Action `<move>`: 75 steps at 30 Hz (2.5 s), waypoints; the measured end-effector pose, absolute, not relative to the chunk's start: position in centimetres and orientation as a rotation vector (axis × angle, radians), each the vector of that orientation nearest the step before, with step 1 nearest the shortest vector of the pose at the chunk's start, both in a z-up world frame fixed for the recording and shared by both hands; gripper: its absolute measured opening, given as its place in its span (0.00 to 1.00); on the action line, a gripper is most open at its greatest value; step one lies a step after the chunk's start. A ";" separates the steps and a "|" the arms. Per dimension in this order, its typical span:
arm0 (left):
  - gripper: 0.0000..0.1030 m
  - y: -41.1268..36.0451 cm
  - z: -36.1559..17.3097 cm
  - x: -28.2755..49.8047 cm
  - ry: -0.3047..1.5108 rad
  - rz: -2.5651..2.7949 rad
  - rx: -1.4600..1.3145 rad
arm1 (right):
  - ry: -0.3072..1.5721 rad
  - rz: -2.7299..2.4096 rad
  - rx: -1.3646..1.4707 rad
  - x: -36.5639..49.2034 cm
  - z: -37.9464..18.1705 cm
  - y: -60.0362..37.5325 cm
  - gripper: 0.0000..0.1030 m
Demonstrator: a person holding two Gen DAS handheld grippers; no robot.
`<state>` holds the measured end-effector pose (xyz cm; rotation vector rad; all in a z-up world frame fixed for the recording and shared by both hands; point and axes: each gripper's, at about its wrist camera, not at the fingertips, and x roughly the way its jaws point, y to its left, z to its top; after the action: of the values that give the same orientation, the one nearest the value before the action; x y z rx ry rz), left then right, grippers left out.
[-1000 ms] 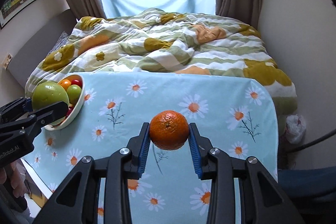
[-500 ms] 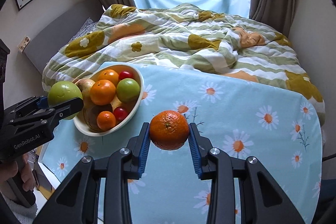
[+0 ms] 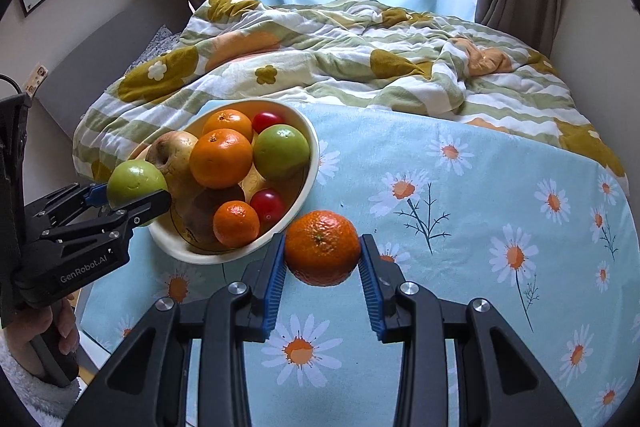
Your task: Organize fruits
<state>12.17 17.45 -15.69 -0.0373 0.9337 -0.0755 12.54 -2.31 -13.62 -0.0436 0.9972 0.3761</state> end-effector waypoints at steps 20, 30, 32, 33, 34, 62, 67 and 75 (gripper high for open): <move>1.00 18.1 -12.2 10.2 0.868 -0.062 -0.053 | 0.967 0.391 -0.075 13.2 -11.9 -0.9 0.32; 1.00 18.4 -12.3 9.3 0.930 -0.010 0.010 | 0.979 0.481 -0.122 15.3 -12.3 2.3 0.32; 1.00 18.7 -12.5 9.2 0.940 -0.003 0.008 | 0.983 0.499 -0.131 15.6 -12.6 2.9 0.32; 1.00 18.8 -12.6 9.1 0.944 0.000 0.005 | 0.984 0.507 -0.140 15.8 -12.8 3.2 0.32; 1.00 18.9 -12.7 9.1 0.947 0.004 0.001 | 0.984 0.510 -0.148 15.9 -13.0 3.4 0.32; 1.00 17.7 -10.5 6.8 0.914 0.032 -0.024 | 0.882 0.503 -0.103 14.7 -11.2 1.4 1.00; 1.00 16.1 -7.4 6.0 0.865 0.031 -0.020 | 0.851 0.478 -0.094 13.2 -8.1 -1.1 1.00; 1.00 12.3 -2.3 4.5 0.795 0.015 -0.013 | 0.815 0.362 -0.118 10.0 -3.0 -6.9 1.00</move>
<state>4.53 12.26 -2.28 -0.0128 0.7949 0.0154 10.03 -6.86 -3.05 -0.1179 0.8152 0.3617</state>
